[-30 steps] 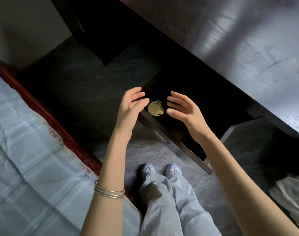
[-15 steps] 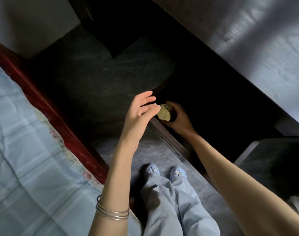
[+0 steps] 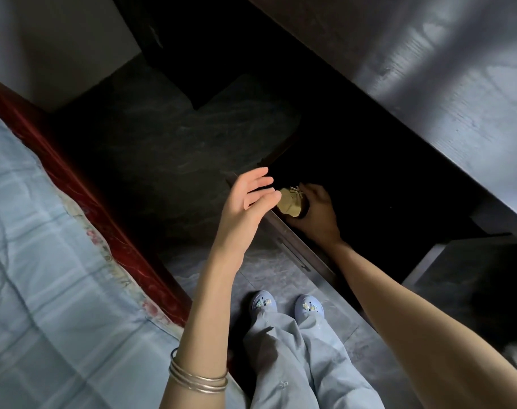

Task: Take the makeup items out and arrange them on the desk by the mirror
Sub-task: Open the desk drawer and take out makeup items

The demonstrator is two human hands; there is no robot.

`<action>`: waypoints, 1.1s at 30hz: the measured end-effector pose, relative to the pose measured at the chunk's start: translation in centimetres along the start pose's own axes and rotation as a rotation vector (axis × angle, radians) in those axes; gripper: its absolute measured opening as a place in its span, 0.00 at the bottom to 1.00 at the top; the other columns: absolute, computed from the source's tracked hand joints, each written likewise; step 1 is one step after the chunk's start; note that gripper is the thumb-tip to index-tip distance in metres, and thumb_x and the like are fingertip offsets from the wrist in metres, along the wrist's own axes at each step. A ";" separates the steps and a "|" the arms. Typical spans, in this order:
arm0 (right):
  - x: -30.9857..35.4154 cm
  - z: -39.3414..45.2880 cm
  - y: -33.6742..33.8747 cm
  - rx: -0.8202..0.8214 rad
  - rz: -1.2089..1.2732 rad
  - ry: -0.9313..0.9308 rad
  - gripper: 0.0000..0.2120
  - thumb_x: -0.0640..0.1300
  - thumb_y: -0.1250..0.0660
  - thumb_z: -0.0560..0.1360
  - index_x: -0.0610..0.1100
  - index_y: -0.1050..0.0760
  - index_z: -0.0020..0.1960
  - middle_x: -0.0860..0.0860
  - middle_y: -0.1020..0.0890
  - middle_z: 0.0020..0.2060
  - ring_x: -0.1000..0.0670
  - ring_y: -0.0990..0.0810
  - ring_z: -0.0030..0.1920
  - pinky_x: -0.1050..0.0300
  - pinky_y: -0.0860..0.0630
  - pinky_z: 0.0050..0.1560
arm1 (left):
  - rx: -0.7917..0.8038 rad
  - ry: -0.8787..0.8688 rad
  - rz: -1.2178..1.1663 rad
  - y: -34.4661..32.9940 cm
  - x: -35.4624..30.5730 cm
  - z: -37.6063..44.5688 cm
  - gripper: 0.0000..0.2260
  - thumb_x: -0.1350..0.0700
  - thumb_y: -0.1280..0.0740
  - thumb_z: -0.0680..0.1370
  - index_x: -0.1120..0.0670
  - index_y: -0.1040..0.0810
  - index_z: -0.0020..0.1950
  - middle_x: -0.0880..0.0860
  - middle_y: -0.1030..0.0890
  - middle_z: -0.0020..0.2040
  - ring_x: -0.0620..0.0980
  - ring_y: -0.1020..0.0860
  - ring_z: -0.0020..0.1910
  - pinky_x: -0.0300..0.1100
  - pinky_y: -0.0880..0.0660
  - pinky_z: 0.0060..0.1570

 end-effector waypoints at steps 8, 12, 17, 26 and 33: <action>6.5 -4.2 10.1 -0.182 0.166 0.088 0.34 0.50 0.24 0.64 0.42 0.29 0.66 0.48 0.27 0.63 0.51 0.28 0.64 0.59 0.31 0.65 | 0.018 -0.022 0.017 -0.7 -2.3 -2.0 0.17 0.59 0.34 0.77 0.50 0.28 0.65 0.47 0.23 0.60 0.39 0.23 0.57 0.38 0.26 0.58; 10.7 -7.1 17.0 -0.258 0.173 0.192 0.35 0.56 0.27 0.63 0.45 0.29 0.66 0.53 0.26 0.59 0.53 0.26 0.61 0.54 0.27 0.62 | 0.042 -0.088 -0.013 -1.7 -5.5 -3.2 0.16 0.60 0.35 0.77 0.50 0.27 0.64 0.46 0.22 0.59 0.42 0.23 0.58 0.39 0.27 0.58; 11.7 -8.7 24.2 -0.402 0.182 0.177 0.35 0.49 0.24 0.62 0.45 0.31 0.66 0.51 0.23 0.58 0.54 0.23 0.57 0.61 0.26 0.60 | 0.127 -0.170 -0.020 -3.9 -9.0 -3.7 0.17 0.59 0.35 0.76 0.50 0.28 0.64 0.47 0.22 0.59 0.42 0.23 0.58 0.39 0.26 0.57; 5.8 -6.5 27.6 -0.531 0.142 -0.056 0.38 0.46 0.23 0.63 0.44 0.34 0.70 0.48 0.24 0.61 0.49 0.24 0.61 0.50 0.29 0.65 | 0.220 -0.185 0.053 -6.8 -9.5 -3.7 0.18 0.58 0.34 0.77 0.50 0.29 0.66 0.48 0.23 0.61 0.41 0.23 0.58 0.37 0.26 0.54; 4.0 -5.1 26.6 -0.505 0.122 -0.077 0.37 0.45 0.24 0.65 0.42 0.35 0.70 0.47 0.24 0.63 0.48 0.26 0.63 0.59 0.32 0.64 | 0.215 -0.169 0.076 -6.5 -8.9 -3.5 0.18 0.58 0.34 0.77 0.50 0.29 0.66 0.48 0.24 0.61 0.40 0.24 0.58 0.40 0.26 0.59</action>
Point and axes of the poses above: each hand's wrist, its own z-axis towards the middle knuckle, its own y-axis out of the back of the hand, x = y × z, the point moved 6 cm from there along z, towards the middle knuckle
